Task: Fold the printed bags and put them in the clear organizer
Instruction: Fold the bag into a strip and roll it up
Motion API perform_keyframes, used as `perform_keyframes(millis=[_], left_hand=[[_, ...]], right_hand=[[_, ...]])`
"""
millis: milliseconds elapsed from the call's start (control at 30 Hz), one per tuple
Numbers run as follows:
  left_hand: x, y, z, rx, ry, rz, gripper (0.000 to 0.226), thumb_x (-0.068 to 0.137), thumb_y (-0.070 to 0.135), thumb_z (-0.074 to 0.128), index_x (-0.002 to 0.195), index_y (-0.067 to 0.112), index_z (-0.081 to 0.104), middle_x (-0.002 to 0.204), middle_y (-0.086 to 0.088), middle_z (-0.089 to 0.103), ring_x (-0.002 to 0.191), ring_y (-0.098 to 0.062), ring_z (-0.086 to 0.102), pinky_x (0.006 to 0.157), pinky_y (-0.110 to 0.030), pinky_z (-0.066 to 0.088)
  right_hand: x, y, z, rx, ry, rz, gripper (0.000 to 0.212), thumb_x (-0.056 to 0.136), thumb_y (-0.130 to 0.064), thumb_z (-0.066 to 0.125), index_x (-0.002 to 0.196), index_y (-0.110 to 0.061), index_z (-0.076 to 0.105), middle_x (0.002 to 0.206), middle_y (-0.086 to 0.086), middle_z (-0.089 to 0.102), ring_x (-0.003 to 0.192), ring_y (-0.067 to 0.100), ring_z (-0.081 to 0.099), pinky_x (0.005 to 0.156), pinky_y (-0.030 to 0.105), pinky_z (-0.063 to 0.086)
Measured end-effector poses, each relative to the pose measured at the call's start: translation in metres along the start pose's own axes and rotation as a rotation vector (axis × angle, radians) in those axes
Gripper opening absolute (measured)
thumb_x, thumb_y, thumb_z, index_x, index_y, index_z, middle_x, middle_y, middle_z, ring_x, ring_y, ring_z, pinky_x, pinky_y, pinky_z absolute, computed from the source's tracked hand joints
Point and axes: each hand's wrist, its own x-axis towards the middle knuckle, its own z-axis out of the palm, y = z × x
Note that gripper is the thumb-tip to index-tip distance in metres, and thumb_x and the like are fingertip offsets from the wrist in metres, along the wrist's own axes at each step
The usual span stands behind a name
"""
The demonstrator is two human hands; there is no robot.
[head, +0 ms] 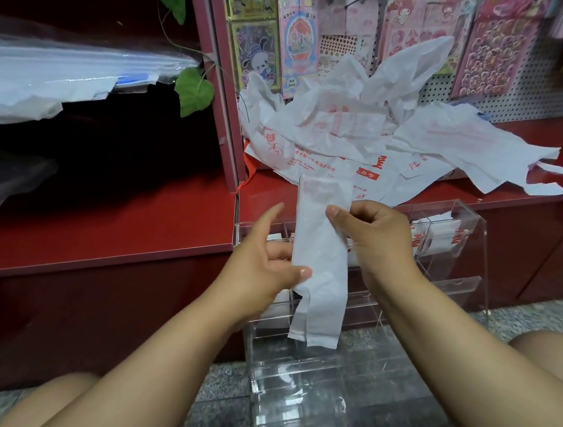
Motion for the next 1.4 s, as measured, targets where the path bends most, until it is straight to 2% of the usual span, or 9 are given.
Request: perform_keyframes(millis=[167, 267, 400, 533, 667, 800, 1067, 1267, 1400], left_hand=[[0.001, 0.000, 0.003, -0.027, 0.168, -0.053, 0.013, 0.088, -0.002, 0.066, 0.101, -0.001, 0.068, 0.078, -0.010, 0.075, 0.066, -0.019, 0.072, 0.060, -0.027, 0.057], [0.006, 0.002, -0.004, -0.110, 0.337, -0.051, 0.006, 0.088, 0.000, 0.066, 0.092, 0.003, 0.069, 0.079, -0.011, 0.076, 0.068, -0.023, 0.072, 0.062, -0.032, 0.060], [0.007, 0.008, -0.011, -0.171, 0.415, -0.005, 0.007, 0.089, -0.001, 0.065, 0.086, 0.005, 0.067, 0.069, -0.003, 0.074, 0.059, -0.014, 0.069, 0.049, -0.023, 0.054], [0.006, 0.010, -0.009, -0.222, 0.376, -0.012, 0.009, 0.088, -0.002, 0.065, 0.085, 0.006, 0.068, 0.071, -0.004, 0.075, 0.061, -0.014, 0.069, 0.056, -0.024, 0.056], [0.006, 0.008, -0.009, -0.241, 0.318, -0.072, 0.006, 0.087, -0.002, 0.065, 0.089, 0.003, 0.068, 0.078, -0.010, 0.075, 0.062, -0.016, 0.070, 0.054, -0.024, 0.056], [0.003, 0.004, -0.012, -0.143, 0.208, -0.118, 0.009, 0.085, -0.004, 0.066, 0.093, 0.000, 0.068, 0.085, -0.014, 0.075, 0.068, -0.017, 0.072, 0.060, -0.022, 0.056], [0.004, -0.003, -0.008, 0.046, 0.161, -0.120, 0.013, 0.084, -0.004, 0.070, 0.092, 0.005, 0.069, 0.080, -0.011, 0.076, 0.070, -0.018, 0.071, 0.067, -0.024, 0.056], [0.008, -0.004, -0.008, 0.166, 0.275, -0.154, 0.045, 0.080, 0.012, 0.079, 0.115, 0.011, 0.052, 0.089, -0.004, 0.068, 0.074, -0.012, 0.067, 0.063, -0.021, 0.051], [0.009, 0.003, -0.015, 0.091, 0.195, -0.323, 0.037, 0.085, 0.025, 0.074, 0.111, 0.001, 0.063, 0.060, 0.001, 0.059, 0.040, -0.003, 0.045, 0.038, -0.015, 0.030]], right_hand=[[0.003, 0.001, 0.001, -0.011, -0.099, 0.042, 0.025, 0.079, -0.014, 0.075, 0.098, -0.017, 0.058, 0.062, -0.009, 0.060, 0.061, 0.005, 0.058, 0.061, 0.021, 0.049], [0.006, 0.002, -0.007, -0.197, -0.319, 0.168, 0.042, 0.075, -0.023, 0.079, 0.110, -0.015, 0.057, 0.058, -0.010, 0.051, 0.055, 0.005, 0.050, 0.060, 0.021, 0.041], [-0.002, 0.012, -0.012, -0.361, -0.686, 0.343, 0.025, 0.080, -0.013, 0.074, 0.104, -0.013, 0.067, 0.044, -0.007, 0.052, 0.041, 0.007, 0.043, 0.044, 0.018, 0.035], [-0.008, 0.031, -0.003, -0.225, -0.665, 0.414, 0.010, 0.088, -0.002, 0.064, 0.096, 0.003, 0.066, 0.055, 0.004, 0.063, 0.042, 0.008, 0.055, 0.043, 0.016, 0.043], [-0.004, 0.035, -0.005, 0.120, -0.634, 0.566, 0.021, 0.079, 0.015, 0.052, 0.094, 0.009, 0.066, 0.080, 0.016, 0.071, 0.074, 0.020, 0.069, 0.069, 0.025, 0.059], [-0.001, 0.030, -0.005, 0.445, -0.577, 0.611, 0.046, 0.066, -0.012, 0.057, 0.105, 0.013, 0.060, 0.106, 0.024, 0.064, 0.097, 0.033, 0.061, 0.080, 0.039, 0.059], [-0.007, 0.025, 0.000, 0.109, -0.426, 0.390, 0.014, 0.088, -0.004, 0.062, 0.100, -0.004, 0.069, 0.097, 0.010, 0.074, 0.087, 0.023, 0.071, 0.068, 0.025, 0.056], [-0.006, 0.022, -0.001, -0.029, -0.322, 0.138, 0.057, 0.078, 0.008, 0.069, 0.124, -0.023, 0.054, 0.097, 0.013, 0.073, 0.088, 0.023, 0.071, 0.078, 0.039, 0.058], [-0.007, 0.019, 0.000, -0.192, -0.316, -0.009, 0.075, 0.074, 0.006, 0.074, 0.132, -0.032, 0.045, 0.067, -0.001, 0.067, 0.056, 0.002, 0.056, 0.059, 0.016, 0.047]])
